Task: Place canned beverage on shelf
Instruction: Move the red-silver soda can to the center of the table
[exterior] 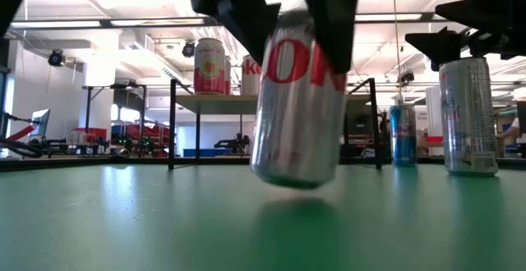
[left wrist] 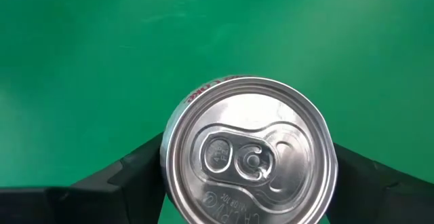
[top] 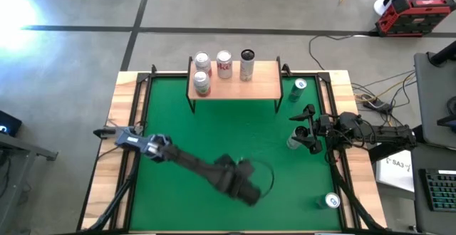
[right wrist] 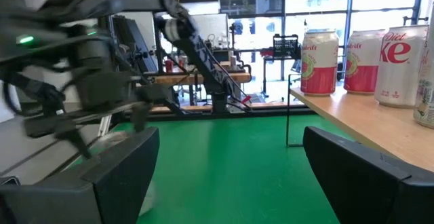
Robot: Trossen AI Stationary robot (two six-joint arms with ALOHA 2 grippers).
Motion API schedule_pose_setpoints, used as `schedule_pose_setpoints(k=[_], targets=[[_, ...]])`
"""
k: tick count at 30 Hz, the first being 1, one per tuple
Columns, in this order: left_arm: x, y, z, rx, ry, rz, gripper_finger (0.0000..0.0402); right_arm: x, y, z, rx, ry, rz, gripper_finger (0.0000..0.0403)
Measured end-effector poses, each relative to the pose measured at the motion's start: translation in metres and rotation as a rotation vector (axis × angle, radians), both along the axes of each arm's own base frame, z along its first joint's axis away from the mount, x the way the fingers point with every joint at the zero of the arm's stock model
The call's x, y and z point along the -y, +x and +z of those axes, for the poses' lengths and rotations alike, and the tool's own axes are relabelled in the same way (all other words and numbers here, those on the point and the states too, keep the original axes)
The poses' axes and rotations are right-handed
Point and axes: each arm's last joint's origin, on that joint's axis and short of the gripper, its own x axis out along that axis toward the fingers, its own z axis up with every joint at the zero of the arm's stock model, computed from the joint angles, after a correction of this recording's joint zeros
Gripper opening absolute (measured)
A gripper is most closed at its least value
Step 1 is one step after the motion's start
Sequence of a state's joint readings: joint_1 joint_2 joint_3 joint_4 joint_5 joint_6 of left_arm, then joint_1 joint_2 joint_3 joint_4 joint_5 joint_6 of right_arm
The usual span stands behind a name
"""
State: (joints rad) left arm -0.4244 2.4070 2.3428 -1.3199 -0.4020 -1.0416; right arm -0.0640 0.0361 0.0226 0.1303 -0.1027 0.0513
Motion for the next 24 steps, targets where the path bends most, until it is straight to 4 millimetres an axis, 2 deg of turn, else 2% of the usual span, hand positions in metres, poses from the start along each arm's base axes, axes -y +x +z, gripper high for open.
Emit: schedule_pose_setpoints(k=[8,12,16,21,24], targets=[[-0.103,0.024,0.014,-0.089,-0.185,0.039,0.0284,0.0,0.0,0.0,0.0,0.0,0.0,0.0357],[-0.139,0.029,0.015,-0.092,-0.234,0.081,0.0284,0.0,0.0,0.0,0.0,0.0,0.0,0.0357],[-0.155,0.029,0.02,-0.065,-0.191,0.12,0.0284,0.0,0.0,0.0,0.0,0.0,0.0,0.0357],[-0.162,0.027,0.03,0.002,-0.023,0.211,0.0284,0.0,0.0,0.0,0.0,0.0,0.0,0.0357],[-0.166,0.026,0.031,0.002,0.01,0.24,0.0284,0.0,0.0,0.0,0.0,0.0,0.0,0.0357]])
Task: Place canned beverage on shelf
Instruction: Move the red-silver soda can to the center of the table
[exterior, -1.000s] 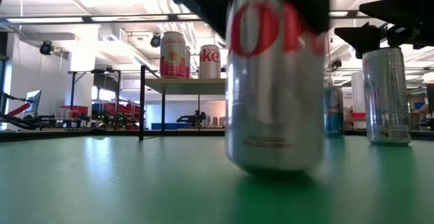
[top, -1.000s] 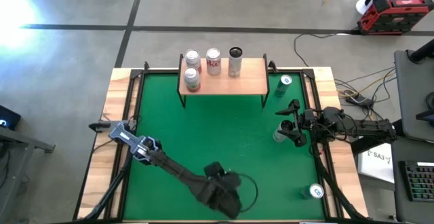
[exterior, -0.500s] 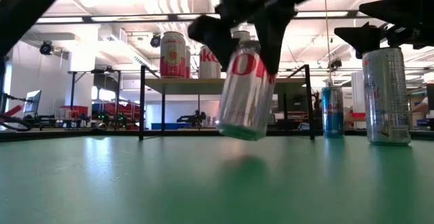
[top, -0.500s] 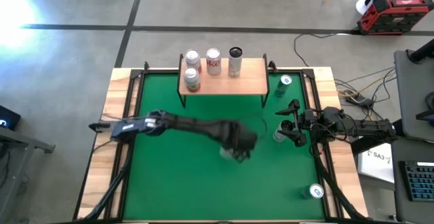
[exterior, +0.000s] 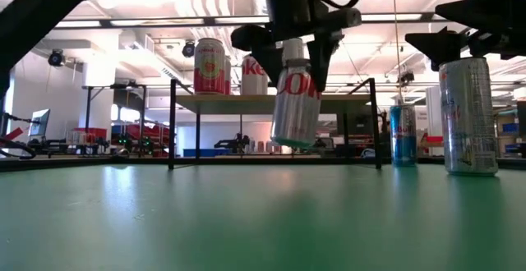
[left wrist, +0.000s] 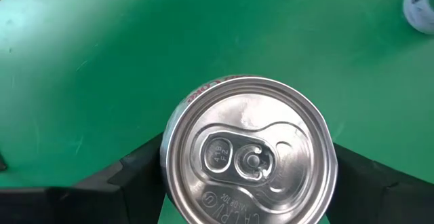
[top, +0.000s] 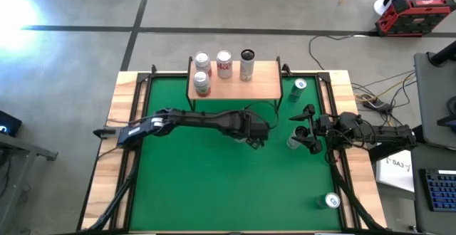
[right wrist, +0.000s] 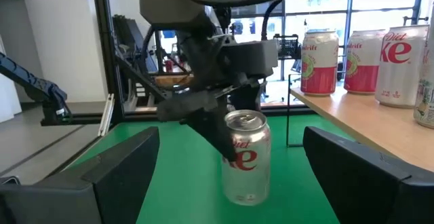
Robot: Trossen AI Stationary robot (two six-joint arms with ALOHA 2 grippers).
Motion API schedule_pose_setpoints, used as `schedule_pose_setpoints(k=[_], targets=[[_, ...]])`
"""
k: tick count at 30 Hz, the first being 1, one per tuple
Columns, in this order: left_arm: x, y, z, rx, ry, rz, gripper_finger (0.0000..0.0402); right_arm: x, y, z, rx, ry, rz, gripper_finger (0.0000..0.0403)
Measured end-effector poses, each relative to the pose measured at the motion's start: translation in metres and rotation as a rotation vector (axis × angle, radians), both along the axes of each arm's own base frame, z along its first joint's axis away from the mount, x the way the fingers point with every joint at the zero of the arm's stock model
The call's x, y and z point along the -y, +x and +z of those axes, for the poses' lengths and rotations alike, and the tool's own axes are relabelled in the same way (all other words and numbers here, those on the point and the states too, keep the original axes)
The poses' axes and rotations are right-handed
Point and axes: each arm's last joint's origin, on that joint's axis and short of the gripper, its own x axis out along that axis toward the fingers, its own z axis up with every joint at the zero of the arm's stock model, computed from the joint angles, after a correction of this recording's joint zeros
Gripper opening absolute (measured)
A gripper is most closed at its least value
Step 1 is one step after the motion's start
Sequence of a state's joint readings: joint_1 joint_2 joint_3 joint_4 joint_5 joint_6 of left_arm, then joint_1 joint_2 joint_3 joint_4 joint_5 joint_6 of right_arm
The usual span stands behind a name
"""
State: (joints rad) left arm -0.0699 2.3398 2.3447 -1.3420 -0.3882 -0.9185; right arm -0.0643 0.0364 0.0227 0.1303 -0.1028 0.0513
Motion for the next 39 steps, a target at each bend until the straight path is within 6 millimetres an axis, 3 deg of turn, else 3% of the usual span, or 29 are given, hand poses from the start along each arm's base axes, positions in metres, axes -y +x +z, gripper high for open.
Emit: schedule_pose_setpoints(k=[10,22,39], targets=[[-0.029,-0.003,-0.019,0.028,-0.013,0.304,0.0284,0.0,0.0,0.0,0.0,0.0,0.0,0.0357],[-0.023,-0.008,-0.028,0.114,0.059,0.566,0.0287,0.0,0.0,0.0,0.0,0.0,0.0,0.0357],[-0.021,-0.009,-0.042,0.14,0.017,0.68,0.0307,0.0,0.0,0.0,0.0,0.0,0.0,0.0357]])
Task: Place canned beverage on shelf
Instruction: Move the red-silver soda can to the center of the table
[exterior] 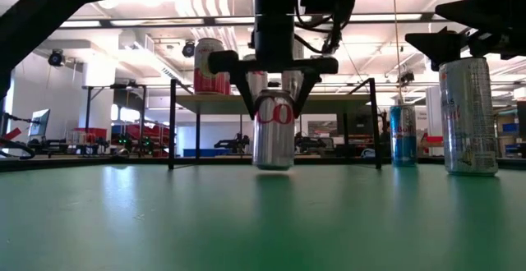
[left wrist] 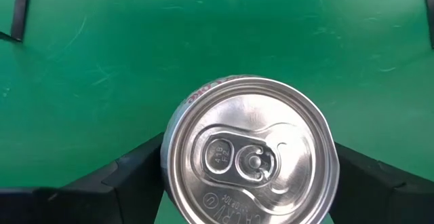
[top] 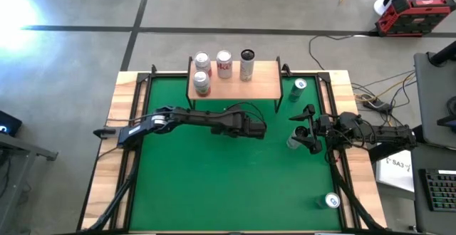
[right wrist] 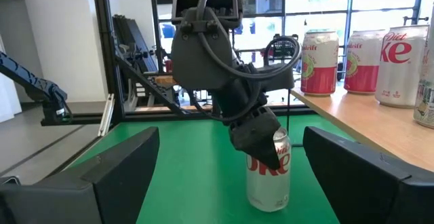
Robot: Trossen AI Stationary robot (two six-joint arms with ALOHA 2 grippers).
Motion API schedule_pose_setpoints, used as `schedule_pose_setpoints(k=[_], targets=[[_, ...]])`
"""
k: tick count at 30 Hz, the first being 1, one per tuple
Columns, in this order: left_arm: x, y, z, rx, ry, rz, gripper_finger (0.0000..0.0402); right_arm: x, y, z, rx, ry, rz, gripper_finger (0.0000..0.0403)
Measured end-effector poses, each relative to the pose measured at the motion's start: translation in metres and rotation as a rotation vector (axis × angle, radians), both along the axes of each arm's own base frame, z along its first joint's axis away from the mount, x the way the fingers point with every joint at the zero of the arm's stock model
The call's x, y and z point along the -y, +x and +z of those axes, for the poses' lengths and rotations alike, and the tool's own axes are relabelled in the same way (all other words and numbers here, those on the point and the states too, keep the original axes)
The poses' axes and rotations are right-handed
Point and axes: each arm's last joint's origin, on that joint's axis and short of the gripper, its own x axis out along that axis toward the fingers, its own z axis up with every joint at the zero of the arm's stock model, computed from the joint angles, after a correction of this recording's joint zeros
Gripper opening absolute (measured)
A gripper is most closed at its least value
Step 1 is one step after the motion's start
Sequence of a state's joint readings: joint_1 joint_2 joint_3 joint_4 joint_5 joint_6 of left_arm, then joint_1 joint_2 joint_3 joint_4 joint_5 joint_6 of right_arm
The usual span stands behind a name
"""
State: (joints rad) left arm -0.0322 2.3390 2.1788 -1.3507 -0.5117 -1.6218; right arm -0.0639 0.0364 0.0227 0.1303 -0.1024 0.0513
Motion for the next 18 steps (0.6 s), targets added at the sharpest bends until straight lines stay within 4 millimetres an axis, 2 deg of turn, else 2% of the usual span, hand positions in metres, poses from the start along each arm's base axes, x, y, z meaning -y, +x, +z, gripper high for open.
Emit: schedule_pose_setpoints(k=[9,18], targets=[[-0.0001,0.0008,-0.0052,0.016,0.003,0.02,0.0314,0.0,0.0,0.0,0.0,0.0,0.0,0.0357],[0.0017,-0.0005,-0.0022,0.002,-0.062,0.015,0.0394,0.0,0.0,0.0,0.0,0.0,0.0,0.0357]])
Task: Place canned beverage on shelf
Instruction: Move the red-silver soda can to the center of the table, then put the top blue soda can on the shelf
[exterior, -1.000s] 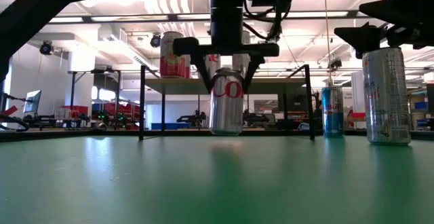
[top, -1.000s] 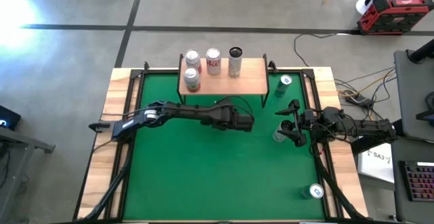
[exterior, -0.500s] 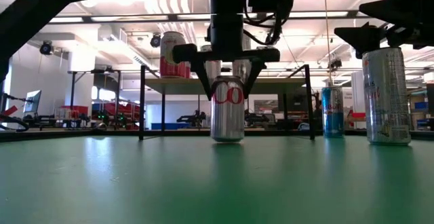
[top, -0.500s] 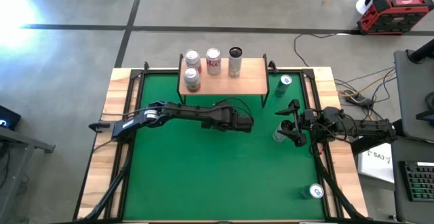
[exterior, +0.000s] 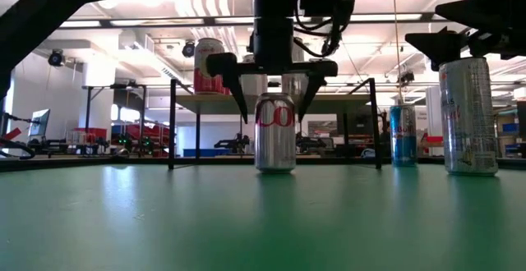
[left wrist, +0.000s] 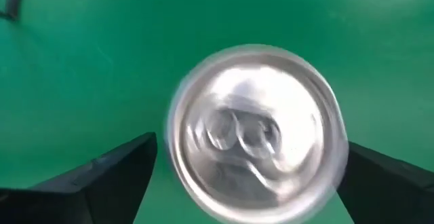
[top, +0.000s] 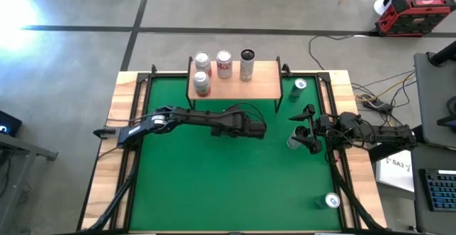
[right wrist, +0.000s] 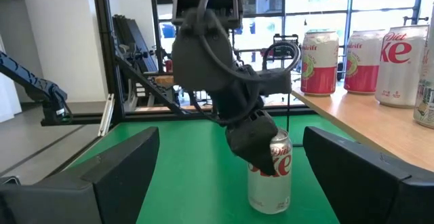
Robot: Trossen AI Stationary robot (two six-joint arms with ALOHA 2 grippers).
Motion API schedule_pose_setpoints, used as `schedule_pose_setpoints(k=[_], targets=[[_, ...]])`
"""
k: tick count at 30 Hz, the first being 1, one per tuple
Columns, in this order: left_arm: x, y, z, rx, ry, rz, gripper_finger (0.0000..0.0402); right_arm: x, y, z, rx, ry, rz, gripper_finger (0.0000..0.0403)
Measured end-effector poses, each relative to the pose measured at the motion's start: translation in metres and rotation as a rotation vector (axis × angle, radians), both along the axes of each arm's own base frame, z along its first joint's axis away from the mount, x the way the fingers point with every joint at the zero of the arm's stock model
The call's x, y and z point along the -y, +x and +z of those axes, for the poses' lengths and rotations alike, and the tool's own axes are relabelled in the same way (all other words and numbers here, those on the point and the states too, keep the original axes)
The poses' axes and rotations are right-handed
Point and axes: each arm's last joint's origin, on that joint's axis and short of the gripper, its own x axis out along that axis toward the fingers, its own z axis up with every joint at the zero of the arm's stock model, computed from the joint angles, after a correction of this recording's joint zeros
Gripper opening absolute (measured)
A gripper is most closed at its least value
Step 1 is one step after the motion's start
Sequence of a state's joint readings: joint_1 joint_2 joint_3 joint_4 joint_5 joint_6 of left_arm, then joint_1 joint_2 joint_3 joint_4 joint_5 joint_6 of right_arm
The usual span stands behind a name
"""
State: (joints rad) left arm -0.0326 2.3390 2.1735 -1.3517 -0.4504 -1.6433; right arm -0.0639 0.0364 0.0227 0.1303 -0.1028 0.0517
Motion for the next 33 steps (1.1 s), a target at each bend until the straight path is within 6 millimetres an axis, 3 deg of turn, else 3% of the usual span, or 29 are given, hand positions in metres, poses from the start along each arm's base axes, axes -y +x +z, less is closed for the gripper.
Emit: schedule_pose_setpoints(k=[7,14,19,23,27,29,33], targets=[[0.015,0.001,0.042,0.069,-0.108,-0.075,0.039,0.0,0.0,0.0,0.0,0.0,0.0,0.0357],[0.055,-0.009,0.067,0.118,-0.081,-0.241,0.0394,0.0,0.0,0.0,0.0,0.0,0.0,0.0357],[0.097,-0.023,0.079,0.115,0.114,-0.332,0.0392,0.0,0.0,0.0,0.0,0.0,0.0,0.0357],[0.138,-0.045,0.095,0.152,0.361,-0.388,0.0384,0.0,0.0,0.0,0.0,0.0,0.0,0.0357],[0.171,-0.069,0.098,0.129,0.537,-0.461,0.038,0.0,0.0,0.0,0.0,0.0,0.0,0.0357],[0.174,-0.082,0.104,0.084,0.562,-0.534,0.038,0.0,0.0,0.0,0.0,0.0,0.0,0.0357],[0.15,-0.117,0.123,0.065,0.511,-0.521,0.038,0.0,0.0,-0.001,-0.007,0.0,0.001,0.0357]])
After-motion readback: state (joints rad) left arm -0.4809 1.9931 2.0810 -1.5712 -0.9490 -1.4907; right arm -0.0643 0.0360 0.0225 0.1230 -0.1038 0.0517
